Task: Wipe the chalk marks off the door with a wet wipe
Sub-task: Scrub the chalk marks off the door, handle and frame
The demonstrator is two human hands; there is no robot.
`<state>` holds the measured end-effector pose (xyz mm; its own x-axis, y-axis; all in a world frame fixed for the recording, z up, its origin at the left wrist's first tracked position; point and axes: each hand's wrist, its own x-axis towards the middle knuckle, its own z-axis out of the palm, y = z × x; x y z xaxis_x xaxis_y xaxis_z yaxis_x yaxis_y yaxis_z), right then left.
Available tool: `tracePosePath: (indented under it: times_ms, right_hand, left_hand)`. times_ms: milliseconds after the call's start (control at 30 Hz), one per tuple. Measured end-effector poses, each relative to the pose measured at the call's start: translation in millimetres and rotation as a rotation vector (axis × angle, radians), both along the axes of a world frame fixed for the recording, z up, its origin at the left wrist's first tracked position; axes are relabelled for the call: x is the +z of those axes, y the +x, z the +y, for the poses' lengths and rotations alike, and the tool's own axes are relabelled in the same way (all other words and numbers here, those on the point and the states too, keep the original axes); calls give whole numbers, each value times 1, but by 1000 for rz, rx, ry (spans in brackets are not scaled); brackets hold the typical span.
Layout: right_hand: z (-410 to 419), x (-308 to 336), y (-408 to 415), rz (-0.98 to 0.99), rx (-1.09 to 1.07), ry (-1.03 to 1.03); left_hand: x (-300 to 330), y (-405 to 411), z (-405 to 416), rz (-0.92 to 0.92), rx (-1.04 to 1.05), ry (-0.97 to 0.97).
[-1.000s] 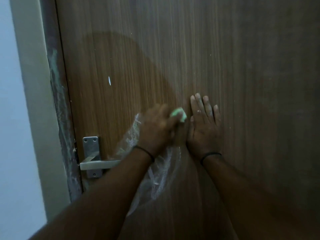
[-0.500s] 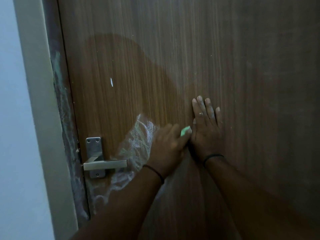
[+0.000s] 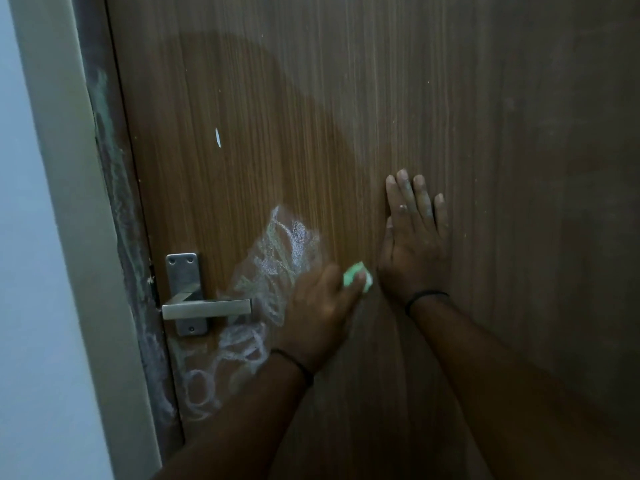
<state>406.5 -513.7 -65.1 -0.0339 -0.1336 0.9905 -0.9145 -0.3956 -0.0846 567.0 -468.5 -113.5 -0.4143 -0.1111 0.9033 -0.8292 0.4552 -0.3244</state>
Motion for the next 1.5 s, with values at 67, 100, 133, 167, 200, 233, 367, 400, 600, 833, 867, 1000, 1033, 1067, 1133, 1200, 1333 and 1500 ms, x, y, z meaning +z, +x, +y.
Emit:
tracePosePath:
  times_ms: [67, 100, 133, 167, 200, 233, 367, 400, 600, 833, 867, 1000, 1033, 1067, 1133, 1200, 1333, 1500]
  right_hand:
    - [0, 0, 0, -3, -10, -4]
    - [0, -1, 0, -1, -12, -9]
    - [-1, -1, 1, 2, -13, -14]
    - [-2, -1, 1, 2, -12, -17]
    - [-2, 0, 0, 3, -10, -19]
    - [-4, 0, 0, 5, -9, -21]
    - [-6, -4, 0, 0, -38, -25]
    - [-5, -7, 0, -2, -42, -19]
    - [-3, -39, -6, -6, -51, 40]
    - [-8, -44, -8, 7, -89, 67]
    - [-8, -45, -8, 8, -94, 70]
    - [-6, -45, -7, 9, -100, 55]
    - [-6, -45, -7, 9, -94, 54]
    - [-6, -45, -7, 12, -91, 55]
    - [-8, -45, -8, 15, -76, 57]
    - [-8, -45, -10, 8, -72, 64]
    - [-2, -44, -7, 5, -59, 64]
    - [0, -47, -6, 1, -57, 53]
  left_hand:
    - [-27, 7, 5, -96, -1, 34]
    - [-30, 11, 5, -112, -7, 39]
    - [-26, 12, 3, -111, -8, 33]
    - [-17, 10, 1, -90, 3, 22]
    - [-5, 7, 0, -44, 19, -1]
    - [8, 4, -2, 21, 30, -27]
    - [31, -6, -8, 79, 29, -88]
    - [25, -5, -8, 56, 20, -84]
    - [-22, 1, 0, -120, -11, -6]
    - [40, -28, -11, 84, -6, -96]
    - [32, -28, -10, 76, -11, -86]
    - [-6, -14, -1, -49, -1, -18]
    - [0, -12, -2, -67, -1, -25]
    - [11, -12, -4, -62, 4, -44]
    - [39, -15, -7, 17, 25, -78]
    - [52, -21, -7, 64, 40, -100]
    - [2, -7, 4, -119, 28, -9]
    - [-16, 30, 12, -59, 86, 46]
